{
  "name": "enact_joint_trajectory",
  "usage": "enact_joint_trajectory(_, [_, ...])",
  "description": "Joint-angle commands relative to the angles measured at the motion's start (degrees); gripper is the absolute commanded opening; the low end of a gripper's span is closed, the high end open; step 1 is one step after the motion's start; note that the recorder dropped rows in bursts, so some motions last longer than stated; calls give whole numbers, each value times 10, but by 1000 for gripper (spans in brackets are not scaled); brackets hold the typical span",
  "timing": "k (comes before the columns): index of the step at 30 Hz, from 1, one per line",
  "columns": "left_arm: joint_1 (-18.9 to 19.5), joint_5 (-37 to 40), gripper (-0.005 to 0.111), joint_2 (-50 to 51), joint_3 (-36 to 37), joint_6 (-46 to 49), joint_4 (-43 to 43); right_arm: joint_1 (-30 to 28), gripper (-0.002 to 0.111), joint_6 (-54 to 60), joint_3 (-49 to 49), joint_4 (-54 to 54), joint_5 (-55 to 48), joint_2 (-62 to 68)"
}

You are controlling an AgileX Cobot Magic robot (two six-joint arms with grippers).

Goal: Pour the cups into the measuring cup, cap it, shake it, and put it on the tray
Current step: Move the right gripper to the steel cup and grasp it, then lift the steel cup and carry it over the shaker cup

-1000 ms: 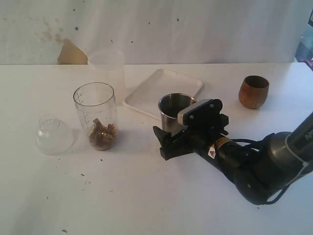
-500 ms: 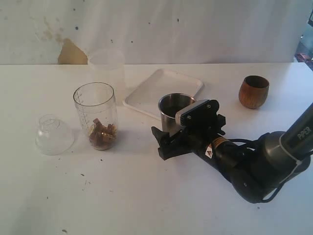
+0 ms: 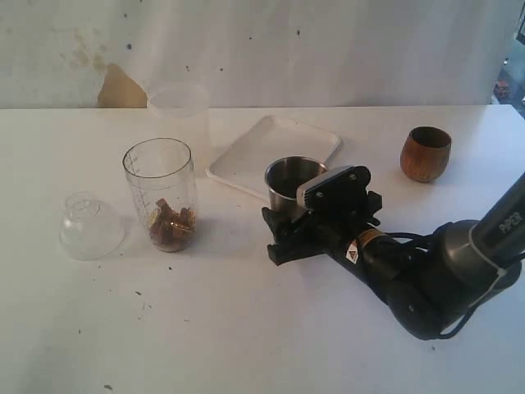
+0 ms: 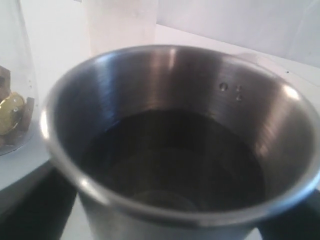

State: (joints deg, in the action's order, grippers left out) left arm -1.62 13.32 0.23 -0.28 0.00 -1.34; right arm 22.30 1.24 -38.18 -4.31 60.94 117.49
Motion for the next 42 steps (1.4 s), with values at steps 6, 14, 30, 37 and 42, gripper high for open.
enact_joint_trajectory(6, [-4,0,1,-2,3,0,-7,1,0,29,0,-16,28,-8])
enact_joint_trajectory(14, [-4,0,1,-2,3,0,-7,1,0,73,-27,-31,-48,-82])
enact_joint_trajectory(30, [-4,0,1,-2,3,0,-7,25,0,62,-253,-83,-324,-122])
enact_joint_trajectory(37, [-4,0,1,-2,3,0,-7,46,0,60,-309,-82,-357,-106])
enact_joint_trajectory(42, [-4,0,1,-2,3,0,-7,59,0,66,-346,-84,-403,-84])
